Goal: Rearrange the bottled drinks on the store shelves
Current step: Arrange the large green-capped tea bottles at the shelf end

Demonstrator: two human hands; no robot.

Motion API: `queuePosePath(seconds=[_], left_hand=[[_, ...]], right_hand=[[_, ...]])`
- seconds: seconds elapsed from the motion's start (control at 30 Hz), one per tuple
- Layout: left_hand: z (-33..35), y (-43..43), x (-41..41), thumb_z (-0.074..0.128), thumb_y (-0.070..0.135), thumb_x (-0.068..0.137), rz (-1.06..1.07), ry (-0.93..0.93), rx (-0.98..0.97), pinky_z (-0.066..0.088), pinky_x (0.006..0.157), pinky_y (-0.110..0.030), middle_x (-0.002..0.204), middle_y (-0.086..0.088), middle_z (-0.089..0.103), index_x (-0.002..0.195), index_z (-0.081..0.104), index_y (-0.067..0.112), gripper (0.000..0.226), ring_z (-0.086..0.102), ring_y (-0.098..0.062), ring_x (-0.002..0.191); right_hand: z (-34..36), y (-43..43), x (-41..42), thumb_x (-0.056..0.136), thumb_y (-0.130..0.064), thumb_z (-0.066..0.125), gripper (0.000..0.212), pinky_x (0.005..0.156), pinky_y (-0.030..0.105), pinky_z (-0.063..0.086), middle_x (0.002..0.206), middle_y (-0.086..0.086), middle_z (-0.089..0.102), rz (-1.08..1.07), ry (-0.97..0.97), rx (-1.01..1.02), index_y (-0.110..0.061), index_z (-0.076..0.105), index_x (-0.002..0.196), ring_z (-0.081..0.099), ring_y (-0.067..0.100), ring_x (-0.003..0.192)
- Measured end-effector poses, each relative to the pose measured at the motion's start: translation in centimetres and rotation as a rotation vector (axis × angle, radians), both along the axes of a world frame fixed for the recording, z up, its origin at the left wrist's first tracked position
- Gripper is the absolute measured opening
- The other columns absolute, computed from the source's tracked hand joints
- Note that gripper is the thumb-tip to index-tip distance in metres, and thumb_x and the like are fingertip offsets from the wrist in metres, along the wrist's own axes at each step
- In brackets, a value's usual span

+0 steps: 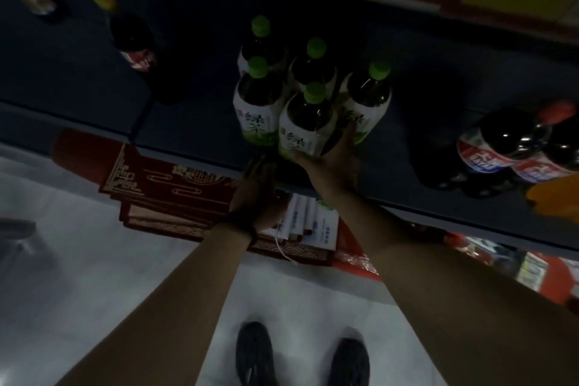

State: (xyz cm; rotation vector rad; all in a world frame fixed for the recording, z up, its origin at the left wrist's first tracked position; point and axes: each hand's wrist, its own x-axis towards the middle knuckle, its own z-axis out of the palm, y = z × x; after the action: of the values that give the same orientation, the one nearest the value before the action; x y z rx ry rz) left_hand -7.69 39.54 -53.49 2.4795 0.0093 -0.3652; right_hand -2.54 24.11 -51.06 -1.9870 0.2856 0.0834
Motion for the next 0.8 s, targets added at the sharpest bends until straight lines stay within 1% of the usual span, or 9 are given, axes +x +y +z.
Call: queuePosePath(seconds=[0.07, 0.17, 0.27, 0.33, 0.43, 0.53, 0.6, 0.73, 0.8], left_hand=[[1.2, 0.1, 0.1, 0.069, 0.024, 0.099, 0.106, -0.062, -0.118, 0.042, 0.119, -0.048, 0.153, -0.011, 0.051, 0.154, 0.045, 0.013, 0.061, 0.047, -0.031, 0.142], [3.4, 0.8, 0.3, 0.079, 0.031, 0.084, 0.241, -0.010, -0.550, 0.059, 0.102, -0.042, 0.135, 0.012, 0.067, 0.144, 0.052, 0.030, 0.065, 0.064, -0.012, 0.127], [5.4, 1.3, -0.6, 0.083, 0.011, 0.085, 0.254, 0.117, -0.959, 0.058, 0.105, -0.034, 0.131, 0.015, 0.072, 0.143, 0.053, 0.024, 0.067, 0.066, -0.008, 0.128], [7.7, 0.8, -1.8, 0.079, 0.009, 0.088, 0.239, 0.175, -0.955, 0.059, 0.104, -0.035, 0.130, 0.008, 0.074, 0.139, 0.059, 0.020, 0.056, 0.068, -0.011, 0.126], [10.9, -0.4, -4.7, 0.074, 0.007, 0.093, 0.305, 0.157, -0.896, 0.064, 0.095, -0.037, 0.125, -0.004, 0.077, 0.136, 0.065, 0.010, 0.044, 0.072, -0.021, 0.120], [14.9, -1.1, -8.9, 0.068, 0.019, 0.098, 0.376, 0.209, -1.029, 0.062, 0.097, -0.038, 0.131, -0.007, 0.075, 0.138, 0.066, 0.013, 0.041, 0.071, -0.025, 0.123], [18.3, -1.7, -11.7, 0.074, 0.031, 0.093, 0.493, 0.294, -1.199, 0.063, 0.094, -0.040, 0.138, -0.012, 0.071, 0.141, 0.063, 0.014, 0.052, 0.069, -0.032, 0.127], [26.8, -3.3, -15.5, 0.099, 0.050, 0.062, 0.550, 0.341, -1.318, 0.066, 0.081, -0.036, 0.133, -0.014, 0.073, 0.128, 0.075, 0.021, 0.076, 0.075, -0.028, 0.115], [30.7, -4.2, -16.7, 0.099, 0.049, 0.064, 0.506, 0.343, -1.363, 0.065, 0.087, -0.041, 0.140, -0.018, 0.069, 0.139, 0.067, 0.017, 0.088, 0.071, -0.034, 0.122]], right_hand=[[-0.5, -0.7, 0.5, 0.065, -0.043, 0.097, 0.121, 0.116, 0.038, 0.043, 0.160, 0.004, 0.048, 0.051, 0.047, -0.002, -0.021, 0.027, 0.162, 0.046, 0.021, 0.145], [0.2, -2.5, 0.8, 0.047, -0.059, 0.098, 0.120, 0.109, 0.047, 0.055, 0.145, -0.003, 0.064, 0.225, 0.168, 0.085, -0.021, 0.049, 0.150, 0.059, 0.019, 0.136], [2.9, -3.8, -1.0, 0.060, -0.031, 0.102, 0.082, 0.104, 0.046, 0.059, 0.129, -0.002, 0.075, 0.307, 0.265, 0.189, -0.017, 0.067, 0.133, 0.069, 0.020, 0.127], [5.0, -4.8, -3.3, 0.067, -0.030, 0.099, 0.062, 0.101, 0.043, 0.060, 0.124, -0.006, 0.078, 0.363, 0.289, 0.205, -0.026, 0.073, 0.124, 0.071, 0.015, 0.122], [9.9, -5.8, -7.1, 0.081, -0.025, 0.091, 0.044, 0.091, 0.020, 0.060, 0.116, -0.017, 0.077, 0.395, 0.365, 0.275, -0.037, 0.070, 0.116, 0.069, 0.008, 0.124], [16.4, -6.5, -11.1, 0.085, -0.036, 0.088, 0.054, 0.107, 0.027, 0.052, 0.126, -0.019, 0.061, 0.443, 0.450, 0.194, -0.034, 0.060, 0.131, 0.057, 0.018, 0.138], [19.7, -7.2, -13.8, 0.075, -0.036, 0.096, 0.068, 0.109, 0.041, 0.055, 0.130, -0.014, 0.070, 0.413, 0.370, 0.219, -0.030, 0.062, 0.134, 0.064, 0.015, 0.129], [26.1, -9.2, -18.1, 0.077, -0.021, 0.089, 0.076, 0.106, 0.058, 0.055, 0.139, 0.006, 0.067, 0.386, 0.364, 0.543, -0.027, 0.053, 0.143, 0.066, 0.029, 0.130], [29.6, -10.2, -19.7, 0.077, -0.018, 0.085, 0.078, 0.104, 0.060, 0.055, 0.141, 0.015, 0.066, 0.370, 0.410, 0.738, -0.028, 0.051, 0.147, 0.065, 0.040, 0.129]])
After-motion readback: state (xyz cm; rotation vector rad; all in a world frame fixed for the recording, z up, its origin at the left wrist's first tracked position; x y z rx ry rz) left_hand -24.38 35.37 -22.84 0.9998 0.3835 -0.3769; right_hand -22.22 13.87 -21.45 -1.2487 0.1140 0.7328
